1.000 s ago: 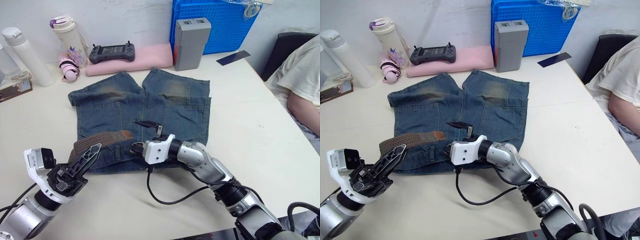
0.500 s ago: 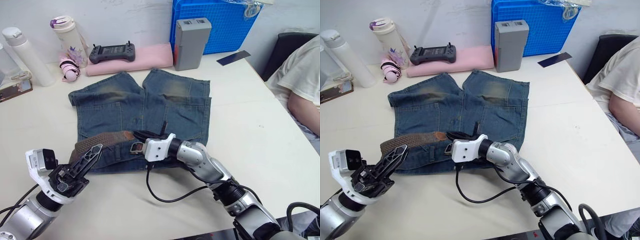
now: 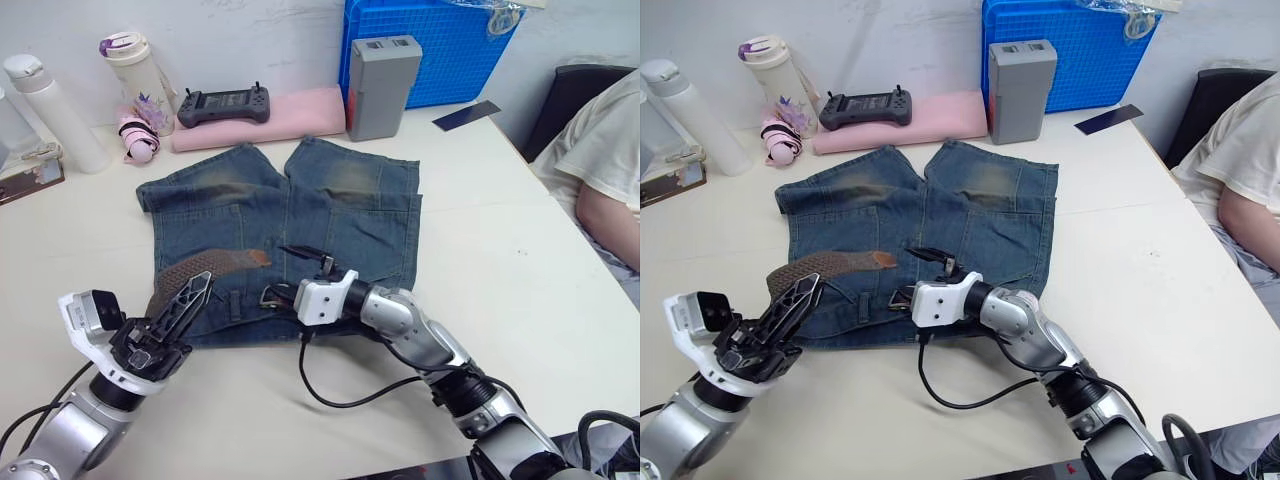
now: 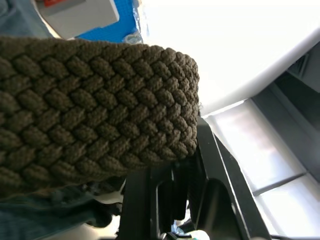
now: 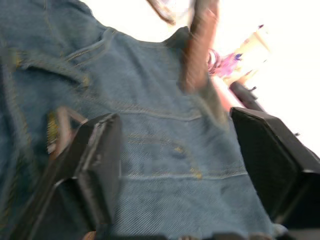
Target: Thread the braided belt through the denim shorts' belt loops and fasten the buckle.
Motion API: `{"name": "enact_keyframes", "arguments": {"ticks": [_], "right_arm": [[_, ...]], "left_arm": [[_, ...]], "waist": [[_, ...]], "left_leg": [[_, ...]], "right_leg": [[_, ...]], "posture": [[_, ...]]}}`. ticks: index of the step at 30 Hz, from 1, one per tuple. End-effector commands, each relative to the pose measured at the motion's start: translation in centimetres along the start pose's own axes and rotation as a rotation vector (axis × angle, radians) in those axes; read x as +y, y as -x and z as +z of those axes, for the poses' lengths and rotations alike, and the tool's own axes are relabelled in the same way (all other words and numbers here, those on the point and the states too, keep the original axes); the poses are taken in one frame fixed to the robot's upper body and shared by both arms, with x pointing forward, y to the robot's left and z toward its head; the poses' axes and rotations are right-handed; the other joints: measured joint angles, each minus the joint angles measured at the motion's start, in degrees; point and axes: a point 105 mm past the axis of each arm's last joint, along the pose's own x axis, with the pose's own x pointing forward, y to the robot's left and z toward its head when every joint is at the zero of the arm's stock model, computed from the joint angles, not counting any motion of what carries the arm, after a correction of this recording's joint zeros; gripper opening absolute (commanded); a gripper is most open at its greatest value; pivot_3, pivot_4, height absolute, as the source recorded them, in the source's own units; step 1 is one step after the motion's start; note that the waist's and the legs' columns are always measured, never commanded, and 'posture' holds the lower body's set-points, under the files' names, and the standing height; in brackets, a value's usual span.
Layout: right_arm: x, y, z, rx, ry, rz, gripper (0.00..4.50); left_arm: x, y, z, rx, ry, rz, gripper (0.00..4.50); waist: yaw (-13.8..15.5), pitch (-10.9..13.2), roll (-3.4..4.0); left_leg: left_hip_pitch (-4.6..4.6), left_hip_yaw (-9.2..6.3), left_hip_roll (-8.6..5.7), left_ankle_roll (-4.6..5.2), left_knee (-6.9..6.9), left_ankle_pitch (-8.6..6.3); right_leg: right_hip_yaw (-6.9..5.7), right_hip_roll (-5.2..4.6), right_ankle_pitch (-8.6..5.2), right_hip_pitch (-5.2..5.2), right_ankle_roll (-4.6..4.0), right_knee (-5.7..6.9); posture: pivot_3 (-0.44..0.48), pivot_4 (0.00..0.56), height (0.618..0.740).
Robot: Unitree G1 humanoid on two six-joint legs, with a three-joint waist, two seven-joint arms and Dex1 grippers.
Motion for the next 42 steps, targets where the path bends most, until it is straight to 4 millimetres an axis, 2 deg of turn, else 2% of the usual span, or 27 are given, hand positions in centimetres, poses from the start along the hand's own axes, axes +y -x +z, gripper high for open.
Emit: {"name": "enact_keyframes", "arguments": {"ticks": [1,6,10,11,13,17,18,26,29,31,32,35,42], "right_arm": [[-1.1,-0.7,1.4,-0.054,0.029,-0.069,3.73],[-2.0,-0.6,1.2,-0.03,0.033,-0.127,3.73],[-1.9,0.2,0.4,0.009,0.043,-0.12,3.73],[-1.9,0.4,0.2,0.018,0.042,-0.118,3.22],[-1.9,0.7,-0.1,0.026,0.046,-0.114,2.55],[-2.0,0.8,0.1,0.022,0.048,-0.112,0.47],[-2.0,0.8,0.1,0.022,0.05,-0.112,0.09],[-1.9,0.8,-0.3,0.034,0.041,-0.102,0.09],[-1.4,1.2,-0.7,0.044,0.013,-0.082,0.98],[-1.0,1.2,-0.4,0.034,0.016,-0.062,1.94],[-0.8,1.1,-0.2,0.027,0.021,-0.054,2.54],[-0.7,0.7,0.0,0.024,0.027,-0.056,3.94],[-2.4,0.4,0.1,0.034,0.029,-0.149,3.94]], "left_arm": [[-1.3,-0.9,-0.6,-0.02,0.0,-0.036,0.0],[-1.2,-0.9,-1.0,-0.027,0.014,-0.009,0.0],[-0.5,-0.3,-0.2,-0.04,0.0,0.021,0.0],[-0.5,-0.3,-0.1,-0.044,-0.001,0.022,0.0],[-0.5,-0.3,-0.2,-0.041,0.0,0.017,0.0],[-0.8,-0.6,-0.7,-0.03,0.012,0.006,0.0],[-0.8,-0.6,-0.7,-0.032,0.014,0.005,0.0],[-1.1,-1.0,-0.3,-0.059,0.003,-0.012,0.0],[-1.2,-1.3,0.2,-0.08,-0.008,-0.017,0.0],[-1.4,-1.5,0.1,-0.089,-0.006,-0.027,0.0],[-1.7,-1.7,-0.1,-0.083,-0.001,-0.039,0.0],[-2.6,-2.1,-1.2,-0.051,0.012,-0.074,0.0],[-2.4,-2.0,-1.7,-0.072,0.051,-0.039,0.0]], "waist": [[0.06,0.0,0.0],[0.06,0.0,-0.01],[0.08,0.0,0.0],[0.09,0.0,0.0],[0.1,0.0,-0.01],[0.0,0.0,0.0],[0.01,0.0,0.0],[0.09,0.0,0.0],[0.08,0.0,-0.01],[0.09,0.0,-0.01],[0.08,0.0,-0.01],[0.05,0.0,-0.01],[0.11,0.01,0.01]], "left_leg": [[0.0,0.0,0.0,0.0,0.0,0.0],[0.0,0.01,-0.01,0.0,0.01,0.0],[0.0,0.01,0.01,0.0,0.01,0.0],[0.0,0.01,0.0,0.0,0.01,0.0],[0.0,0.01,-0.01,0.0,0.01,0.0],[0.0,0.02,0.01,-0.01,0.01,0.0],[0.0,0.02,0.02,-0.01,0.0,0.01],[0.0,0.02,0.01,-0.01,0.01,0.01],[0.0,0.02,0.01,-0.01,0.01,0.01],[0.0,0.02,0.01,-0.01,0.01,0.01],[0.0,0.02,0.01,-0.01,0.01,0.01],[0.0,0.02,0.01,-0.01,0.01,0.01],[0.0,0.03,0.01,-0.01,0.01,0.01]], "right_leg": [[0.0,0.0,0.0,0.0,0.0,0.0],[0.0,0.0,0.0,0.01,0.0,0.0],[0.0,0.02,0.0,0.01,0.0,0.0],[0.01,0.02,0.0,0.01,0.0,0.0],[0.01,0.02,0.0,0.02,0.0,-0.01],[0.02,0.03,0.0,0.01,0.0,0.0],[0.01,0.04,0.0,0.01,0.0,0.0],[0.02,0.04,0.0,0.02,0.0,-0.01],[0.02,0.03,0.0,0.02,0.0,-0.01],[0.02,0.03,0.0,0.02,0.0,-0.01],[0.02,0.03,0.0,0.02,0.0,-0.01],[0.02,0.03,0.0,0.02,0.0,-0.01],[0.03,0.04,0.0,0.01,0.0,-0.01]], "posture": [[0.0,0.15,0.709],[0.0,0.15,0.709],[0.0,0.15,0.709],[0.0,0.15,0.709],[0.0,0.15,0.709],[0.0,0.15,0.709],[0.0,0.15,0.709],[0.0,0.15,0.709],[0.0,0.15,0.709],[0.0,0.15,0.709],[0.0,0.15,0.709],[0.0,0.15,0.709],[0.0,0.15,0.709]]}}
